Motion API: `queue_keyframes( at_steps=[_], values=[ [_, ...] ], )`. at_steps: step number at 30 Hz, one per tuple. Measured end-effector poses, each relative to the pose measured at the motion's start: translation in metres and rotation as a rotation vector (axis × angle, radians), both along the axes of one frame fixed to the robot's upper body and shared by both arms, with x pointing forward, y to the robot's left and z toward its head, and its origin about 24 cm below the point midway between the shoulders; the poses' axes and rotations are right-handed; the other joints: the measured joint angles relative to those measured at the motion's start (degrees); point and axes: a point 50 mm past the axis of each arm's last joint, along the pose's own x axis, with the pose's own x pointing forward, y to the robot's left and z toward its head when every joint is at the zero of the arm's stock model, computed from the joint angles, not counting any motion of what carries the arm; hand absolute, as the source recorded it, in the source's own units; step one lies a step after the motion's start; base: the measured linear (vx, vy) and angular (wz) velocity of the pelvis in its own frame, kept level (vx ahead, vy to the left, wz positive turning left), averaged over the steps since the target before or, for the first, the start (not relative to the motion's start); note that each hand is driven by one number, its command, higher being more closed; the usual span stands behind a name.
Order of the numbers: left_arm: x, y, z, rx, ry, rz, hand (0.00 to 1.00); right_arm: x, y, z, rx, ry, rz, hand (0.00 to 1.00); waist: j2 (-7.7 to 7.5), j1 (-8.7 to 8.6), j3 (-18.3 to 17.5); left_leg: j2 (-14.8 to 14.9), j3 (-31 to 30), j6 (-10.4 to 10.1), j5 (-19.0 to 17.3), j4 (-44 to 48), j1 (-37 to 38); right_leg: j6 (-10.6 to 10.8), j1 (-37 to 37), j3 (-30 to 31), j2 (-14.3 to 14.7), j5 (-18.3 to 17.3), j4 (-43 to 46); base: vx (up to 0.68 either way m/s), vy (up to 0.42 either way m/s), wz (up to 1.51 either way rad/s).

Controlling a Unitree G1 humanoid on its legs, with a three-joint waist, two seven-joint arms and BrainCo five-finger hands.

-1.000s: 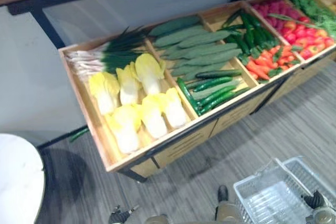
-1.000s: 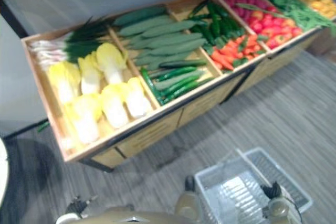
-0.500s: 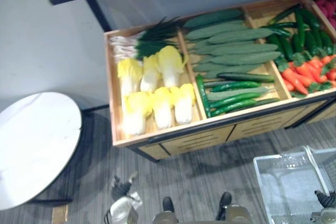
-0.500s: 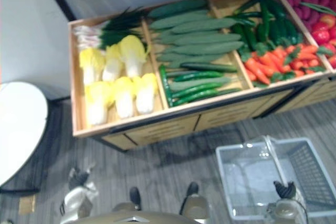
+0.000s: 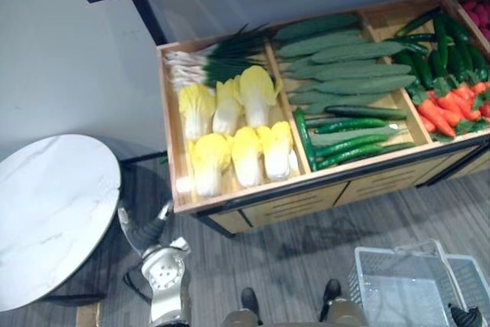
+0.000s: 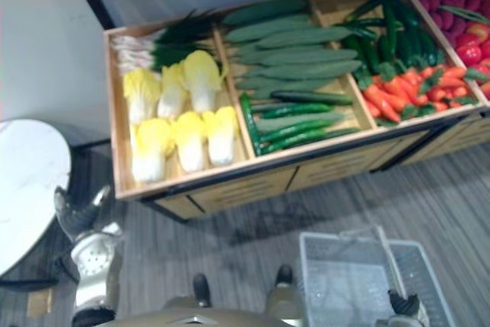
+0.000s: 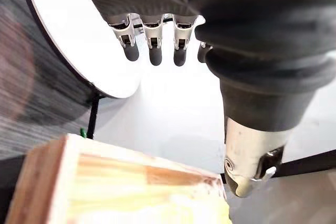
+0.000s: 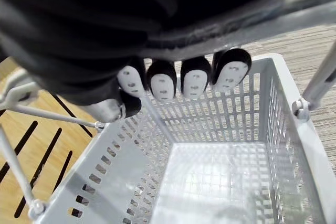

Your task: Pick vegetable in the basket

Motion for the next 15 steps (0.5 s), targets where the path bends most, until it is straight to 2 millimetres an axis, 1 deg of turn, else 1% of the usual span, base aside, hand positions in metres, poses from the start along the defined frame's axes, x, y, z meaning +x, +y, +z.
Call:
queue_keyframes(
  at_steps=[2, 4, 5, 6, 7, 8, 9, 10, 11, 12, 13, 15],
  values=[
    [0.008, 0.001, 0.008, 0.045, -0.012, -0.006, 0.00, 0.005, 0.001, 0.000, -0.001, -0.005, 0.019, 1.00, -0.23, -0.40, 0.06, 0.14, 0.39, -0.08, -0.06, -0.10, 0.27, -0.01, -0.10, 0.36, 0.25, 0.00, -0.03, 0.05, -0.010, -0.13],
    [0.013, 0.008, 0.014, 0.071, -0.021, 0.006, 0.00, 0.017, 0.005, 0.000, 0.003, -0.018, 0.060, 1.00, -0.51, -1.21, 0.15, 0.21, 1.30, -0.14, -0.10, -0.17, 0.17, -0.21, -0.88, 1.37, 0.50, 0.16, -0.02, 0.03, 0.002, -0.26],
    [0.016, 0.011, 0.017, 0.084, -0.022, 0.012, 0.00, 0.025, 0.008, 0.001, 0.004, -0.028, 0.087, 1.00, -0.89, -1.30, 0.34, 0.28, 2.24, -0.30, -0.22, -0.16, 0.13, -0.26, -1.54, 2.41, 0.75, 0.48, -0.19, 0.01, 0.007, -0.43],
    [0.021, 0.013, 0.019, 0.092, -0.024, 0.010, 0.00, 0.031, 0.010, 0.001, 0.006, -0.034, 0.108, 1.00, -0.91, -1.33, 0.29, 0.33, 3.21, -0.35, -0.25, -0.16, 0.05, -0.43, -2.09, 3.23, 0.98, 0.88, -0.48, 0.01, 0.006, -0.41],
    [0.024, 0.014, 0.019, 0.090, -0.024, 0.011, 0.00, 0.033, 0.011, 0.001, 0.006, -0.038, 0.113, 1.00, -0.94, -1.44, 0.31, 0.33, 3.44, -0.36, -0.27, -0.16, 0.03, -0.43, -2.17, 3.48, 1.07, 1.08, -0.81, 0.01, 0.001, -0.28],
    [0.031, 0.012, 0.020, 0.081, -0.027, 0.011, 0.00, 0.036, 0.011, 0.002, 0.001, -0.042, 0.130, 1.00, -1.44, -1.71, 0.51, 0.35, 3.71, -0.37, -0.28, -0.15, -0.34, -0.44, -2.68, 3.91, 1.18, 1.32, -1.04, 0.01, -0.001, -0.15],
    [0.033, 0.012, 0.021, 0.078, -0.026, 0.013, 0.00, 0.039, 0.012, 0.003, -0.003, -0.039, 0.145, 1.00, -1.41, -1.88, 0.49, 0.35, 3.85, -0.37, -0.27, -0.13, -0.49, -0.46, -2.90, 4.07, 1.23, 1.41, -1.10, 0.01, -0.003, -0.12],
    [0.034, 0.012, 0.020, 0.074, -0.017, 0.022, 0.00, 0.044, 0.013, 0.003, -0.011, -0.035, 0.174, 1.00, -1.29, -2.57, 0.42, 0.37, 4.01, -0.37, -0.27, -0.13, -0.66, -0.48, -3.05, 4.23, 1.31, 1.55, -1.41, 0.01, -0.005, -0.08],
    [0.034, 0.012, 0.019, 0.072, -0.011, 0.025, 0.00, 0.046, 0.014, 0.004, -0.015, -0.033, 0.187, 1.00, -1.95, -2.82, 0.83, 0.40, 4.21, -0.39, -0.29, -0.14, -0.64, -0.48, -3.10, 4.41, 1.37, 1.61, -1.55, 0.03, -0.009, -0.18],
    [0.034, 0.012, 0.018, 0.071, -0.007, 0.029, 0.00, 0.049, 0.013, 0.005, -0.022, -0.031, 0.207, 1.00, -1.86, -2.81, 0.77, 0.43, 4.93, -0.54, -0.39, -0.13, -0.65, -0.52, -3.47, 5.08, 1.59, 1.84, -1.86, 0.03, -0.010, -0.25],
    [0.035, 0.012, 0.019, 0.070, -0.005, 0.033, 0.00, 0.052, 0.012, 0.007, -0.030, -0.035, 0.220, 1.00, -2.32, -2.82, 1.16, 0.43, 5.29, -0.57, -0.42, -0.14, -0.94, -0.60, -4.05, 5.57, 1.70, 2.05, -1.96, 0.03, -0.010, -0.25],
    [0.038, 0.012, 0.016, 0.061, 0.012, 0.037, 0.00, 0.054, 0.012, 0.008, -0.034, -0.040, 0.224, 1.00, -2.66, -2.81, 1.43, 0.48, 5.60, -0.57, -0.42, -0.14, -1.34, -0.61, -4.62, 5.92, 1.86, 2.20, -2.09, 0.02, -0.010, -0.12]
  ],
)
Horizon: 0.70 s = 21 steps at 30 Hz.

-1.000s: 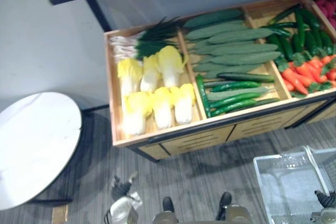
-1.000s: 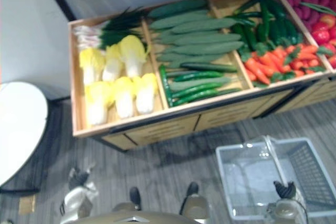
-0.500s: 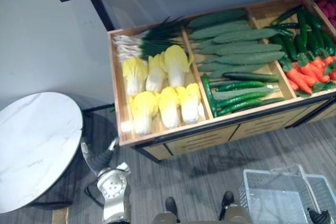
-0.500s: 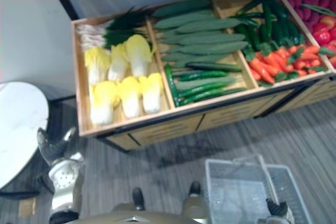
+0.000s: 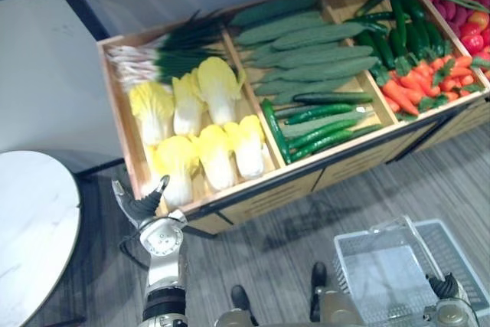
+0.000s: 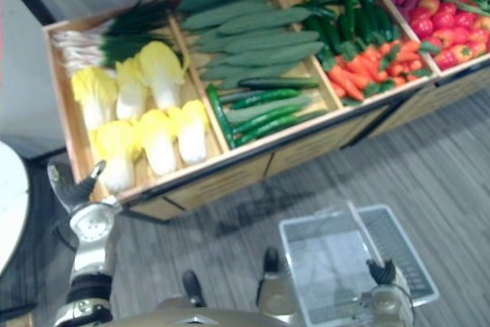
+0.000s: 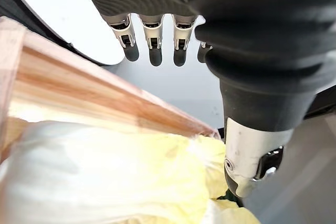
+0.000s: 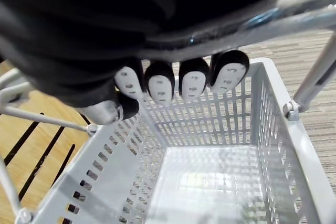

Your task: Pick vegetable in the basket

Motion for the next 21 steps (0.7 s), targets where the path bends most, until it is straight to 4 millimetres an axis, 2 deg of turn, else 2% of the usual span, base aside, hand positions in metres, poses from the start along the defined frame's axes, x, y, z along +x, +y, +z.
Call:
queue_keyframes(
  at_steps=[6, 12, 21],
  values=[
    [0.007, -0.001, 0.002, -0.005, 0.001, -0.003, 0.00, 0.007, 0.002, 0.001, -0.008, 0.001, 0.041, 1.00, -0.34, -0.07, 0.57, -0.17, 0.68, -0.01, -0.01, -0.05, -0.57, -0.12, -1.28, 1.19, 0.11, 0.63, -0.21, 0.04, -0.009, -0.11],
    [0.018, 0.003, 0.007, 0.005, 0.010, 0.013, 0.00, 0.026, 0.009, 0.005, -0.007, -0.036, 0.097, 1.00, -0.42, -0.11, 2.11, -0.29, 0.93, -0.18, -0.15, -0.04, -1.79, -0.16, -2.27, 1.94, 0.29, 1.97, -1.77, 0.01, -0.012, -0.06],
    [0.024, 0.001, -0.001, 0.012, 0.093, 0.015, 0.00, 0.038, 0.012, 0.009, -0.009, -0.065, 0.113, 1.00, -0.53, -0.11, 3.29, -0.35, 1.60, -0.26, -0.22, -0.03, -2.26, -0.18, -3.23, 2.92, 0.48, 2.26, -2.08, 0.02, -0.010, -0.05]
  ],
)
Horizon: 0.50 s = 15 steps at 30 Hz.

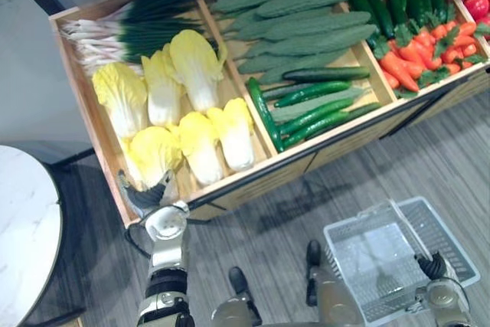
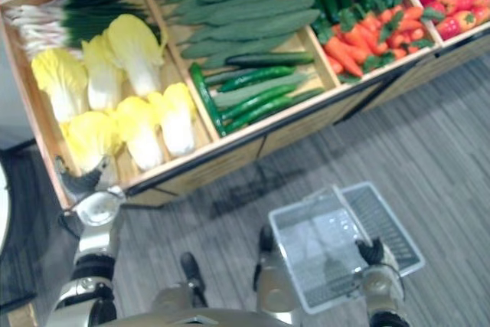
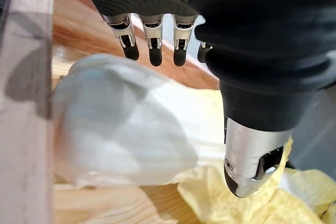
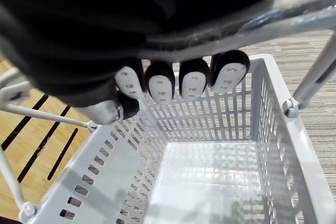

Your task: Pick vegetable in the basket

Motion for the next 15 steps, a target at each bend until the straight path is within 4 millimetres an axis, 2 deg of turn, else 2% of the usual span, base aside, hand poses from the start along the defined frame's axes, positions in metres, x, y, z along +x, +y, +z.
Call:
queue_keyframes(
  at_steps=[6, 11, 15],
  values=[
    [0.003, 0.000, -0.007, 0.055, 0.098, -0.015, 0.00, 0.010, 0.004, 0.002, -0.007, -0.016, 0.030, 1.00, 0.04, 0.01, 0.95, 0.25, 0.86, -0.17, -0.12, 0.02, 0.01, -0.02, -0.52, 0.80, 0.41, 0.11, -0.01, 0.02, -0.019, -0.07],
    [-0.002, 0.014, -0.015, 0.138, 0.208, -0.015, 0.00, 0.017, 0.005, 0.005, -0.007, -0.033, 0.036, 1.00, 0.03, 0.12, 1.17, 0.31, 2.13, -0.33, -0.43, 0.04, 0.86, -0.03, -0.52, 2.02, 0.69, 0.12, 0.15, 0.02, -0.018, -0.13],
    [-0.001, 0.020, -0.020, 0.191, 0.291, -0.025, 0.00, 0.024, 0.001, 0.011, -0.036, -0.043, 0.076, 1.00, 0.69, 0.09, 1.90, 0.25, 2.95, -0.45, -0.99, 0.25, 1.36, 0.08, -0.54, 2.99, 0.78, 0.19, 0.12, 0.01, -0.014, -0.12]
  ],
)
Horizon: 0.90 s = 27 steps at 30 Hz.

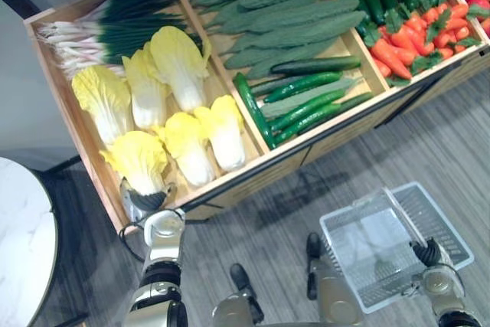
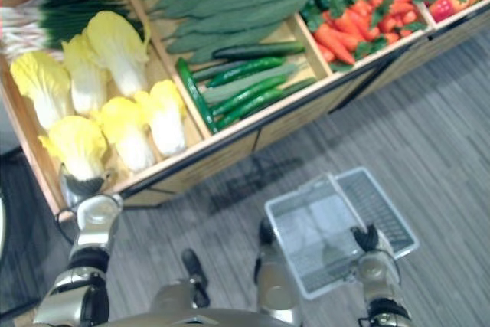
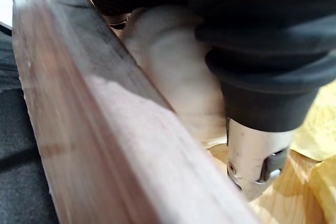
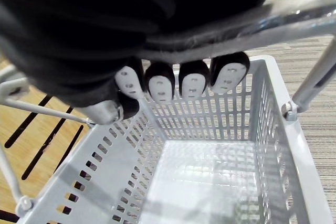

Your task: Pick vegetable in the basket

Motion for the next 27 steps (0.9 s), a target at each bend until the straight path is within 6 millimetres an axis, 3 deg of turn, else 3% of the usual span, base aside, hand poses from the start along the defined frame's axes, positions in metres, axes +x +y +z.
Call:
queue_keyframes(
  at_steps=[3, 4, 13, 19, 23, 27],
  values=[
    [-0.001, 0.004, -0.001, 0.019, 0.027, 0.002, 0.00, 0.008, -0.001, 0.004, -0.007, -0.016, 0.012, 1.00, 0.22, 0.07, 0.12, 0.17, 0.74, -0.16, -0.11, -0.01, 0.22, -0.09, -0.22, 0.62, 0.31, 0.07, -0.07, 0.02, -0.031, -0.12],
    [-0.001, 0.006, -0.002, 0.031, 0.042, 0.000, 1.00, 0.010, -0.001, 0.006, -0.014, -0.018, 0.022, 1.00, 0.37, 0.10, 0.19, 0.24, 1.01, -0.20, -0.14, -0.01, 0.30, -0.13, -0.27, 0.88, 0.45, 0.12, -0.16, 0.01, -0.028, -0.13],
    [-0.002, 0.027, -0.001, 0.099, 0.134, 0.016, 1.00, 0.021, 0.001, 0.011, -0.032, -0.032, 0.073, 1.00, 1.26, 0.10, 0.31, 0.50, 2.52, -0.25, -0.16, 0.05, 0.66, -0.44, 0.00, 2.23, 1.04, 1.50, -2.02, 0.01, -0.039, -0.09],
    [-0.001, 0.029, -0.002, 0.074, 0.142, 0.009, 1.00, 0.013, 0.002, 0.004, -0.024, 0.012, 0.078, 1.00, 1.24, 0.00, 0.31, 0.49, 2.30, -0.36, -0.24, 0.00, 1.71, -0.23, 1.63, 1.93, 0.55, 1.84, -2.89, 0.00, -0.007, 0.01],
    [0.003, 0.022, -0.002, -0.010, 0.070, 0.027, 1.00, 0.003, 0.000, -0.001, -0.020, 0.036, 0.060, 1.00, 1.33, -0.11, 0.26, 0.26, 1.12, -0.32, -0.21, -0.14, 1.70, 0.04, 2.28, 0.70, 0.02, 2.02, -3.00, 0.01, -0.016, 0.14],
    [0.002, 0.001, -0.005, -0.142, -0.052, 0.051, 1.00, -0.014, -0.006, -0.007, 0.008, 0.056, -0.012, 1.00, 1.18, 0.04, 0.20, -0.32, -0.78, -0.29, -0.19, -0.18, 2.15, 0.05, 4.00, -0.88, -0.35, 2.02, -3.32, 0.02, -0.010, 0.22]
  ],
)
